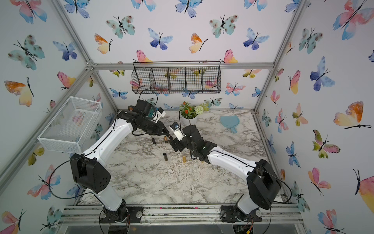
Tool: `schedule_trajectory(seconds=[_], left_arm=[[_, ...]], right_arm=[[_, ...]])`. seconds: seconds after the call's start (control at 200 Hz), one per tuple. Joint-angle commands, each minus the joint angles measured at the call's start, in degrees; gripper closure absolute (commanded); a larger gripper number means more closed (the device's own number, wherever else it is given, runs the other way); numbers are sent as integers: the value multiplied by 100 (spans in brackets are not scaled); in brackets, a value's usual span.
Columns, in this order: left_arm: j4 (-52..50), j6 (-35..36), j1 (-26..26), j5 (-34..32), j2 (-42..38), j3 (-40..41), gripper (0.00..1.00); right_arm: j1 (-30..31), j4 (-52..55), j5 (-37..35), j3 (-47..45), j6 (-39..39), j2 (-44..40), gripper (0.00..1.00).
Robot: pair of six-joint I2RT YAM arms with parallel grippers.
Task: Open the lipstick cap
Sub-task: Open the cover of the lipstick.
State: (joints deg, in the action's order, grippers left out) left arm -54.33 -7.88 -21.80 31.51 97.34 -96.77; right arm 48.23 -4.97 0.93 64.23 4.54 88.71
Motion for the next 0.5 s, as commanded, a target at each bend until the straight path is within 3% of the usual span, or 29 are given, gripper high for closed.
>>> schedule_trajectory(seconds=[0.0, 0.155, 0.265, 0.496], left_arm=[[-77, 85, -8, 312, -236, 62, 93], [-83, 85, -1, 326, -225, 18, 93], [-112, 102, 14, 265, -198, -24, 93], [-113, 111, 20, 485, -150, -77, 93]], right_arm=[[-59, -99, 527, 151, 6, 122, 16], [-81, -65, 641, 238, -4, 274, 19], [-144, 2, 719, 283, -18, 305, 37], [-252, 10, 854, 312, 12, 383, 37]])
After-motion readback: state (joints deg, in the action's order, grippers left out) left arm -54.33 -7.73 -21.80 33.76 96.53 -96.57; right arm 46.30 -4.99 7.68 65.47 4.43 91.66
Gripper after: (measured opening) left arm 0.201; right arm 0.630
